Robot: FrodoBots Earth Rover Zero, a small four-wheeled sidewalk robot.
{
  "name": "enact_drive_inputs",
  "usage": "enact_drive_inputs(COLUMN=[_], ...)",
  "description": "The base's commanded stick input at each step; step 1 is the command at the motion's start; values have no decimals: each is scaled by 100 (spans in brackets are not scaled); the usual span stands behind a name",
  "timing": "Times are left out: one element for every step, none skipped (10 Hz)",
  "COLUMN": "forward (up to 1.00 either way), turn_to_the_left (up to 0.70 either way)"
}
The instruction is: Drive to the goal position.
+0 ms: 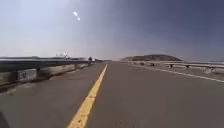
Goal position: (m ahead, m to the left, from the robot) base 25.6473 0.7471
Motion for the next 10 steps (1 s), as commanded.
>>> enact_drive_inputs(forward=[50,50,50,50,50,50,50,50,50,50], turn_to_the_left=[0,0,0,0,0,0,0,0,0,0])
